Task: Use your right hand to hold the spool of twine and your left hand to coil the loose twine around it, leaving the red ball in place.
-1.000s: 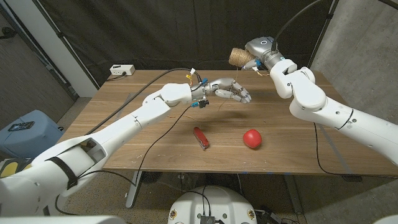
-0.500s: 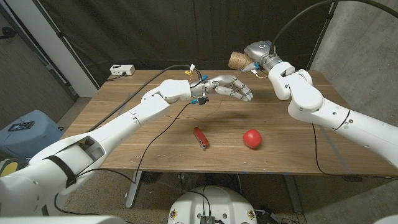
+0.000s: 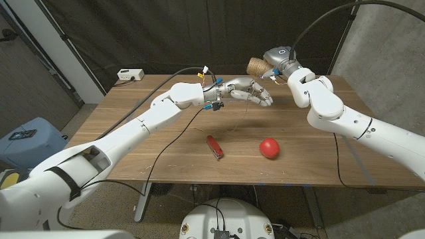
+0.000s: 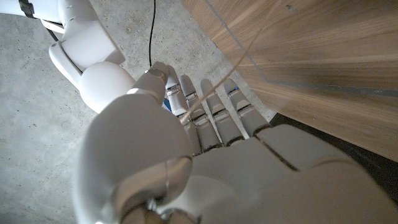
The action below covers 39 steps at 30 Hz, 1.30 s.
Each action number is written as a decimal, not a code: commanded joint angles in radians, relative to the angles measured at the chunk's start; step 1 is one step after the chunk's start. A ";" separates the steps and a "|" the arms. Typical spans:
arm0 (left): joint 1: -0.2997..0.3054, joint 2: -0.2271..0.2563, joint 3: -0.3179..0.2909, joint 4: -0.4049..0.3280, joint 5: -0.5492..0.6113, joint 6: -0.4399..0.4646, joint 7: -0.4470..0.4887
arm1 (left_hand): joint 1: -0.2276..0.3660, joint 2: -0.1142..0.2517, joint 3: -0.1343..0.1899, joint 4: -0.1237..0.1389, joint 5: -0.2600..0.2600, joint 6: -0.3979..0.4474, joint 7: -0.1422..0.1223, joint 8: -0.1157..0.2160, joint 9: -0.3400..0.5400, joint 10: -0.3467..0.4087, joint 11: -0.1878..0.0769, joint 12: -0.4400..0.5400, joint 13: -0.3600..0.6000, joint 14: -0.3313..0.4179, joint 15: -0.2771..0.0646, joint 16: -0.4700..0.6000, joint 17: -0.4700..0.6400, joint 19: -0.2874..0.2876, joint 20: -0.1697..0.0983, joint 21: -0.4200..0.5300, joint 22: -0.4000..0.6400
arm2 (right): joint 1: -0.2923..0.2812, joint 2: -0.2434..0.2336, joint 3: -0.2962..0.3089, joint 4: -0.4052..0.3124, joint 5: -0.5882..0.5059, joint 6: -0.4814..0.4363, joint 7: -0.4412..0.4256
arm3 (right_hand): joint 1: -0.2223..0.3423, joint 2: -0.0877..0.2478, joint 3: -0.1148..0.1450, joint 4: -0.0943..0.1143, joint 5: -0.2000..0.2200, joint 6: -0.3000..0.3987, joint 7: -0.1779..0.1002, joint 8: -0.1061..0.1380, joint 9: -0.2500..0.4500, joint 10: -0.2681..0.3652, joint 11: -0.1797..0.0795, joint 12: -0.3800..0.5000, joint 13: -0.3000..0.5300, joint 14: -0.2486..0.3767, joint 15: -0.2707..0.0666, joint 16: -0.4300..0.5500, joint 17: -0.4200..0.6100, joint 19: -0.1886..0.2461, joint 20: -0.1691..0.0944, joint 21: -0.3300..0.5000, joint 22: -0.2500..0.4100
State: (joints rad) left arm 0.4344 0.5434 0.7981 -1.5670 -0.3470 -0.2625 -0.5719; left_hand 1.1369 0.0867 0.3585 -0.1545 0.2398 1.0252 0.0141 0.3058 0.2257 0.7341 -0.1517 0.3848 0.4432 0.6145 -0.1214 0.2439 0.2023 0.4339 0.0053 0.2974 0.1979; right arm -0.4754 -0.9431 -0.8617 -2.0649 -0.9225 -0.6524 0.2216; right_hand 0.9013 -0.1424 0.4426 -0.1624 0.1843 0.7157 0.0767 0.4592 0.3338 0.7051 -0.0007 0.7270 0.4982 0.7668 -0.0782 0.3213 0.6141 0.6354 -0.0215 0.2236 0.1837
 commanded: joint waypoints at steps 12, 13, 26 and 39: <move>0.018 0.007 -0.022 -0.028 -0.026 -0.018 -0.017 | -0.005 -0.001 -0.002 -0.003 0.007 0.011 0.007 0.001 0.006 0.007 0.001 -0.002 0.006 0.012 0.000 -0.001 0.005 0.002 0.002 0.007 0.002 | 0.024 0.017 -0.021 0.048 -0.011 -0.038 0.017 | 0.075 0.079 0.001 0.005 0.007 0.113 -0.107 0.003 -0.001 0.072 -0.068 0.000 -0.001 0.013 -0.111 -0.001 0.008 0.004 -0.003 0.003 0.002; 0.018 0.008 -0.023 -0.029 -0.027 -0.019 -0.017 | -0.005 -0.001 -0.002 -0.003 0.008 0.011 0.006 0.001 0.007 0.008 0.005 -0.002 0.006 0.013 0.001 -0.001 0.005 0.002 0.002 0.007 0.002 | 0.025 0.016 -0.022 0.049 -0.011 -0.037 0.016 | 0.075 0.080 0.000 0.005 0.007 0.113 -0.105 0.004 -0.001 0.072 -0.067 0.000 -0.001 0.014 -0.111 -0.001 0.009 0.005 -0.003 0.003 0.002; 0.026 0.018 -0.038 -0.064 -0.038 -0.019 -0.014 | -0.003 0.001 0.000 -0.004 0.009 0.018 0.006 0.003 0.008 0.018 0.004 0.000 0.010 0.021 -0.001 0.000 0.006 0.006 0.002 0.010 0.002 | 0.018 0.005 -0.025 0.047 -0.008 -0.045 0.012 | 0.080 0.082 0.001 0.004 0.007 0.122 -0.110 0.006 -0.005 0.078 -0.075 0.000 -0.003 0.024 -0.116 -0.002 0.010 0.008 -0.006 0.004 0.001; 0.035 0.026 -0.051 -0.102 -0.051 -0.016 -0.012 | -0.004 0.002 0.002 -0.004 0.010 0.018 0.007 0.003 0.008 0.023 0.003 0.000 0.013 0.024 -0.004 -0.002 0.005 0.007 0.000 0.011 0.002 | 0.002 -0.008 -0.021 0.041 -0.009 -0.072 0.016 | 0.083 0.085 0.001 0.004 0.006 0.124 -0.110 0.006 -0.007 0.083 -0.068 -0.001 -0.005 0.026 -0.117 -0.005 0.012 0.009 -0.009 0.004 0.001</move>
State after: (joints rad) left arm 0.4620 0.5630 0.7589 -1.6385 -0.3877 -0.2799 -0.5870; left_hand 1.1369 0.0866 0.3586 -0.1545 0.2444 1.0399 0.0213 0.3057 0.2299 0.7491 -0.1486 0.3848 0.4524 0.6289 -0.1251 0.2439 0.2044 0.4340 0.0053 0.3052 0.1979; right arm -0.4628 -0.9412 -0.8862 -2.0195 -0.9329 -0.7069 0.2362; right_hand 0.9065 -0.1475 0.4425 -0.1626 0.1854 0.7201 0.0801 0.4593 0.3220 0.7102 -0.0001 0.7185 0.4932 0.7816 -0.0857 0.3204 0.6236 0.6408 -0.0269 0.2236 0.1837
